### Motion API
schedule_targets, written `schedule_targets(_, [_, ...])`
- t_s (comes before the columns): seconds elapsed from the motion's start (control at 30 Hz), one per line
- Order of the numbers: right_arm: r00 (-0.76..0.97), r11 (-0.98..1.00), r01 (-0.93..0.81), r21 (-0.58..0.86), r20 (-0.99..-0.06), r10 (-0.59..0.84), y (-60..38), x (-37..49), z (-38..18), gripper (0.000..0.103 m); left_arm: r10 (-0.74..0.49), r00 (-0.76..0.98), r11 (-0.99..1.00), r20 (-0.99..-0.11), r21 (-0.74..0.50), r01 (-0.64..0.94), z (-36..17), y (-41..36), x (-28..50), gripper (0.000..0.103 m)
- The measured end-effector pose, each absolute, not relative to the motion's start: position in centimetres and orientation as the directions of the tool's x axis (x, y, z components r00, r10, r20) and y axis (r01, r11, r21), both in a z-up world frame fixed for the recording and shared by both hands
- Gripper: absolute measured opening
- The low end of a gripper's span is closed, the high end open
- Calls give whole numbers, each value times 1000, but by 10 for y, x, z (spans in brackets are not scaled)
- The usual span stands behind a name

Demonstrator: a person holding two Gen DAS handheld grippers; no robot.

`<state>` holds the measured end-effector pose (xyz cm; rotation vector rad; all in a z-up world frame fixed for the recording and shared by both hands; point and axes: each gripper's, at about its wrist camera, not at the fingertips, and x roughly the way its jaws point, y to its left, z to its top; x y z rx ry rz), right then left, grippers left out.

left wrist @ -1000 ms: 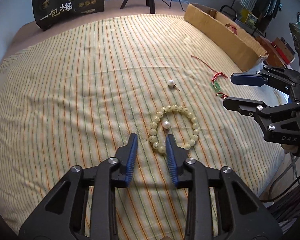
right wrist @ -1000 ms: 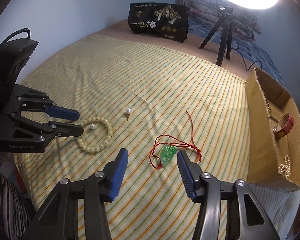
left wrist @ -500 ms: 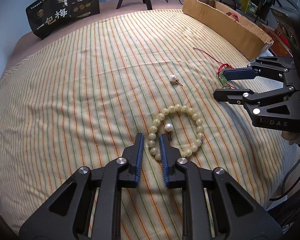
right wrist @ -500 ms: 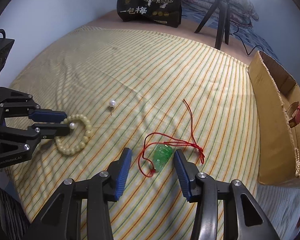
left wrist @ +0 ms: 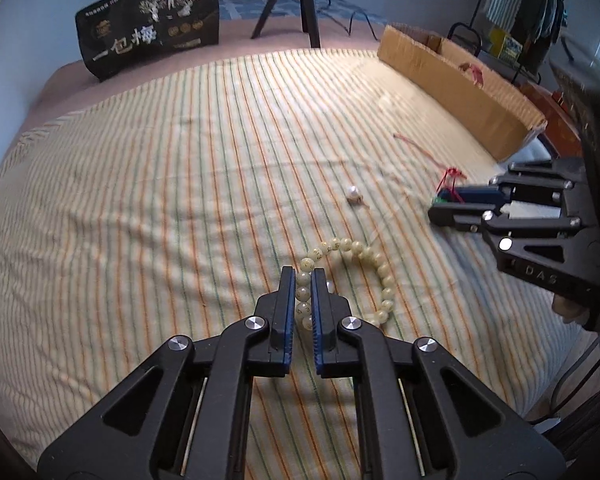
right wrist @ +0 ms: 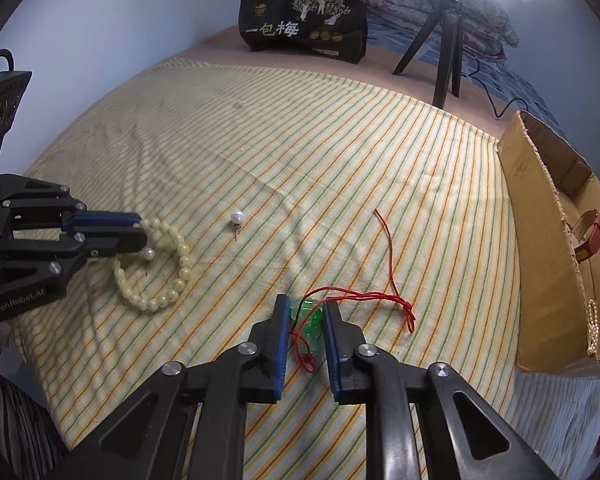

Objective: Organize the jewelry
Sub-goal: 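Carry the bracelet with the left gripper while the right gripper carries the pendant to the box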

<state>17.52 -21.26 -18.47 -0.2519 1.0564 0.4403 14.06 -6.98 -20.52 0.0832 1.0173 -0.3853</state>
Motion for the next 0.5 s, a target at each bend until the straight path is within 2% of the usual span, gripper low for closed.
schedule_targets(0.5, [504, 903, -428, 43, -818, 277, -235, 159, -141, 15, -322, 551, 919, -770, -114, 378, -151, -65, 137, 5])
